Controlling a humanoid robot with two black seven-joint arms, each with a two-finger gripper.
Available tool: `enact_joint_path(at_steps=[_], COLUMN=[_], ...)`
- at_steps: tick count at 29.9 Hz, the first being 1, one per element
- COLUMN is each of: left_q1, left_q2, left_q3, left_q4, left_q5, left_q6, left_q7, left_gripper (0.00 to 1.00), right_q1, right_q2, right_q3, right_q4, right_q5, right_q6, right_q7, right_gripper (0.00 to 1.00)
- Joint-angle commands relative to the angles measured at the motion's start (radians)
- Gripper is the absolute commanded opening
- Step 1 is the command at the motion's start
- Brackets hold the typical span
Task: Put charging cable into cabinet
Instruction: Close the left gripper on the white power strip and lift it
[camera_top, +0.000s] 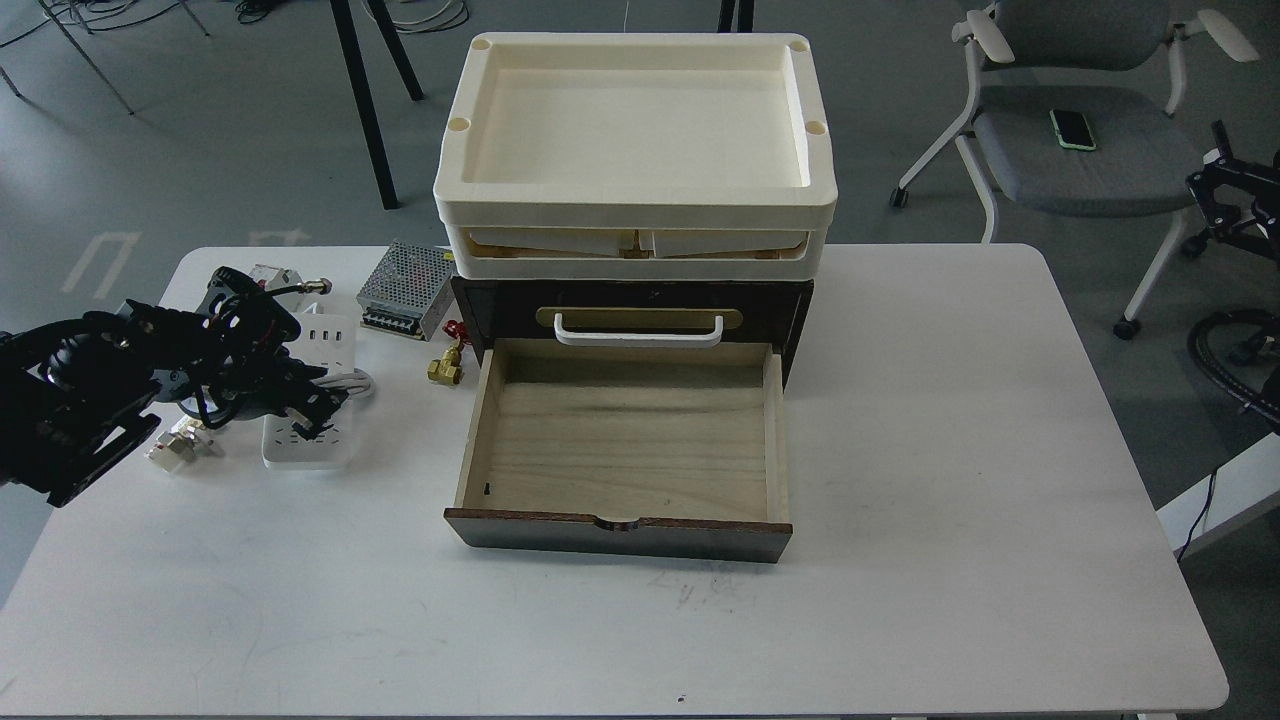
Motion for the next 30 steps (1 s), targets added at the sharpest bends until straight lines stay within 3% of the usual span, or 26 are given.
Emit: enact_joint_path(at_steps=[1, 7, 9, 20, 23, 30], left_q1=[-0.001, -0.004, -0.006, -0.032, -0.052, -0.089], left_q2=[-0.001, -0.004, -0.006, 0.023, 0.095, 0.357], left_q3=[0.000, 0.000, -0.001, -0.012, -0.016, -0.032], left_q4=[0.000, 0.000, -0.003, -0.060, -0.153, -0.537], left_q5=[-0.001, -0.002, -0.001, -0.050, -0.061, -0.128], left_q6=[0.008, 0.029, 0.037, 0.026, 0.020, -0.049], left_q7=[0.000, 0.000, 0.000, 0.000, 0.000, 0.000], left_gripper=[0.31, 0.04, 0.00, 0.00, 0.00, 0.00], right_q1=[-0.007, -0.007, -0.008, -0.021, -0.025, -0.036], right_q2=[0.000, 0.000, 0.000, 0.001, 0.000, 0.000], right_q3=[0.000, 0.000, 0.000, 0.000, 0.000, 0.007], right_q4=[0.000, 0.000, 0.000, 0.000, 0.000, 0.000], right_q5=[0.000, 0.000, 0.000, 0.000, 0.000, 0.000], right_q6=[0.000, 0.000, 0.000, 0.000, 0.000, 0.000], right_q7=[0.002, 0.002, 0.002, 0.008, 0.018, 0.029], right_gripper=[1.00, 1.00, 1.00, 1.00, 1.00, 1.00])
